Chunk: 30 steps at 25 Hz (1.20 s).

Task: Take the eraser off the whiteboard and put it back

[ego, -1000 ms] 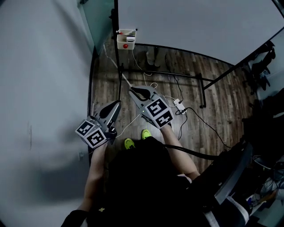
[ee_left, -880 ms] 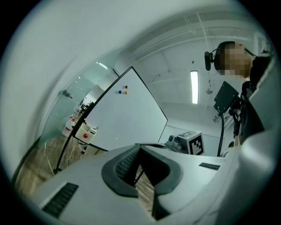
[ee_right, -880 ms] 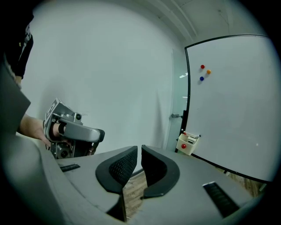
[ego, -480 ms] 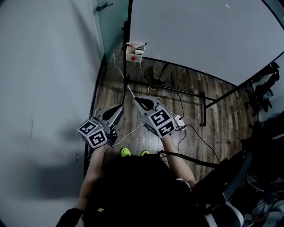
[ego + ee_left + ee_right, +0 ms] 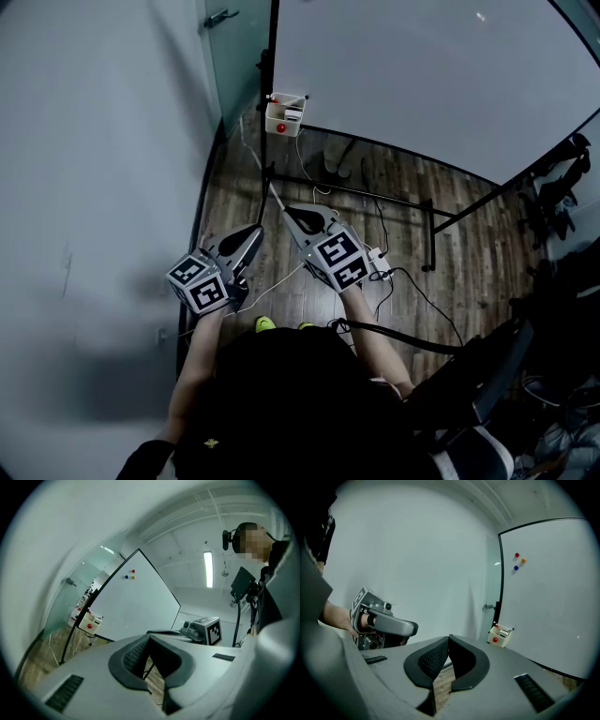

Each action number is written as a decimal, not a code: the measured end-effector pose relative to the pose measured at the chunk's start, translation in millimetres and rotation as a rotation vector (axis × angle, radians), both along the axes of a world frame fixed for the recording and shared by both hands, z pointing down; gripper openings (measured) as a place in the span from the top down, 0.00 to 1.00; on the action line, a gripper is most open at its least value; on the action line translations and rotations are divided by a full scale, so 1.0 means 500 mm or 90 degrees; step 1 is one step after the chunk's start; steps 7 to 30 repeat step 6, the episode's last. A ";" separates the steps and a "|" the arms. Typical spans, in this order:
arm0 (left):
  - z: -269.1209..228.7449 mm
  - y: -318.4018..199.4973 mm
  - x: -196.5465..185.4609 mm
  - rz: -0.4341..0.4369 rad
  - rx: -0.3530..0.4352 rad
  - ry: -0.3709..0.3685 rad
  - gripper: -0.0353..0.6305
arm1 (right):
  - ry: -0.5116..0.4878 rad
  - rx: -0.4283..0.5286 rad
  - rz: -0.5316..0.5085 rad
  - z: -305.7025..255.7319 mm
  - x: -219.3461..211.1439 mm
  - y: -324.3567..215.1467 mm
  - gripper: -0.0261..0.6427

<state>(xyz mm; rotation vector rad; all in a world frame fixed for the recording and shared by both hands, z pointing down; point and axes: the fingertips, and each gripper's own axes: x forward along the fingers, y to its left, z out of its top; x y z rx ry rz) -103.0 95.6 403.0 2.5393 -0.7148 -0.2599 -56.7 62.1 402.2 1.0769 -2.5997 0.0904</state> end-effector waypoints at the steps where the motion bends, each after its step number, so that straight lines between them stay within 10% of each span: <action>1: 0.000 0.001 0.001 0.001 0.000 0.000 0.95 | 0.002 0.000 0.000 0.000 -0.001 0.001 0.94; 30: 0.005 0.006 -0.001 0.004 -0.005 0.000 0.95 | 0.009 -0.002 0.000 0.005 -0.006 0.004 0.94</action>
